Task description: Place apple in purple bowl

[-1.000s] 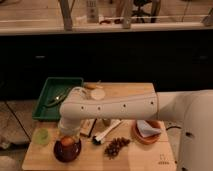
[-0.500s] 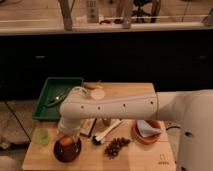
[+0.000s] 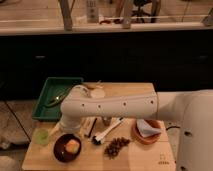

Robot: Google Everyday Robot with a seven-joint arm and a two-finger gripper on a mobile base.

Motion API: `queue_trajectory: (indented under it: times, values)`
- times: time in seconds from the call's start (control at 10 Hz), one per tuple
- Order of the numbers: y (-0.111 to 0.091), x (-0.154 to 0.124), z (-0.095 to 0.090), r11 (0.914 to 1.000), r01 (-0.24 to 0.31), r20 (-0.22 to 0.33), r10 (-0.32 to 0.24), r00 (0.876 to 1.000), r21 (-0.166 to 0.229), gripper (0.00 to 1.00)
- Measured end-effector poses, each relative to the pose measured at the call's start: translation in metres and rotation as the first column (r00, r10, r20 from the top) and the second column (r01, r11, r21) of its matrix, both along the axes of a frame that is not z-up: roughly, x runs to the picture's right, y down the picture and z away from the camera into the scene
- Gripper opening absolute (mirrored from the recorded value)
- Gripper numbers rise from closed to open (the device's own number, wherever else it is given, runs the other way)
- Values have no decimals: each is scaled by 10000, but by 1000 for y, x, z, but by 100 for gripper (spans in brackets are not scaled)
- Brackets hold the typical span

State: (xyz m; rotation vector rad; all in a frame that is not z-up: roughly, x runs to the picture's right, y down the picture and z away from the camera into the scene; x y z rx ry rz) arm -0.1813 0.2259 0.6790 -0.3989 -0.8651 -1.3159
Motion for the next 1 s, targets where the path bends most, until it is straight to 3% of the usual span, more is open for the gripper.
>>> queue_trajectory:
  times: [1.0]
  values:
    - [-7, 1, 3, 9999, 138, 12, -138, 9999, 58, 80]
